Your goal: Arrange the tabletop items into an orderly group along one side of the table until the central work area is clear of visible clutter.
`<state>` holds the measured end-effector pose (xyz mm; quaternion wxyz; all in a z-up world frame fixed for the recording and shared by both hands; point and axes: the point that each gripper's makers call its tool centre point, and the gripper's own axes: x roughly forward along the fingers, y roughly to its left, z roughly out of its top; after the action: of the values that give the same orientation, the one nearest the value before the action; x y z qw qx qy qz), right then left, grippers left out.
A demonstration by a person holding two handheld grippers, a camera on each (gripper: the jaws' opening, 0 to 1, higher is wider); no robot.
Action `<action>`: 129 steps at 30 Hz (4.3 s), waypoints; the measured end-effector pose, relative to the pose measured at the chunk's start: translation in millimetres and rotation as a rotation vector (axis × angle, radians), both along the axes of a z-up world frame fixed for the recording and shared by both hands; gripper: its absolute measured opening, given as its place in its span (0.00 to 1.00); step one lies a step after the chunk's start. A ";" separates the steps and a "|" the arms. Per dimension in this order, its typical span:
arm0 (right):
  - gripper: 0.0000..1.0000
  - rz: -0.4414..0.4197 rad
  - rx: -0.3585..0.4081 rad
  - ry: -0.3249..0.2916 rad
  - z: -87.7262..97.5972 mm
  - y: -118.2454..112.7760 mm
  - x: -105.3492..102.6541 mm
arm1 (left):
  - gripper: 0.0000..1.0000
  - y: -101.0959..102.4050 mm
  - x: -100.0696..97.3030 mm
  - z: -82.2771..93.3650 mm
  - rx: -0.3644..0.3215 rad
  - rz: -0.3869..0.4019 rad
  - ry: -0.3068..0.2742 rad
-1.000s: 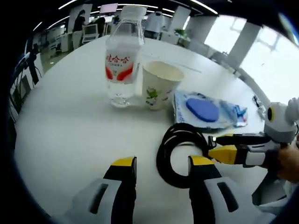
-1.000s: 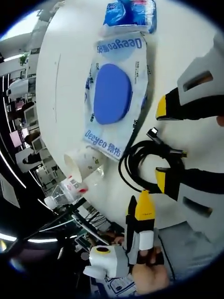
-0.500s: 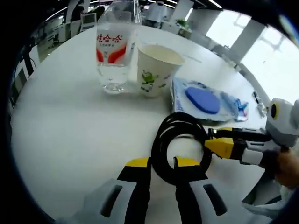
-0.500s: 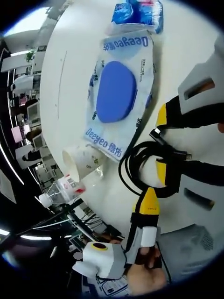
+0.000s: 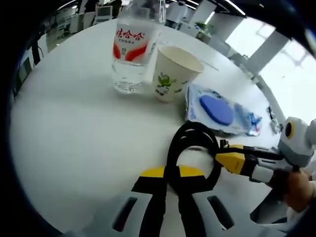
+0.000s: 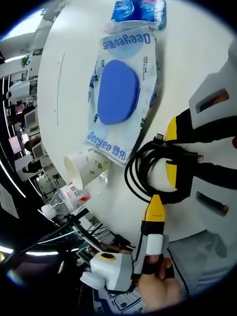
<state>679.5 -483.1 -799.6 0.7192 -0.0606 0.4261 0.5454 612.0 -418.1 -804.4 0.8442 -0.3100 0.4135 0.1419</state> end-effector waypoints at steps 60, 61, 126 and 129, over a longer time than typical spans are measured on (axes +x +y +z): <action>0.07 -0.292 0.086 0.010 52.1 -153.6 59.0 | 0.01 -139.9 74.2 63.5 -0.114 -0.137 -0.110; 0.07 -0.299 0.088 0.013 52.6 -155.9 59.6 | 0.01 -141.7 76.1 63.5 -0.113 -0.143 -0.108; 0.07 -0.418 0.028 0.049 7.6 -213.2 106.9 | 0.01 -197.8 131.9 8.9 -0.145 -0.331 -0.021; 0.07 -0.411 0.032 0.052 3.6 -214.0 107.5 | 0.01 -199.9 129.2 4.3 -0.141 -0.347 -0.009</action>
<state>786.9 -697.1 -796.0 0.8050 0.0531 0.4393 0.3952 741.1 -618.1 -800.1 0.8339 -0.2932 0.4661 -0.0365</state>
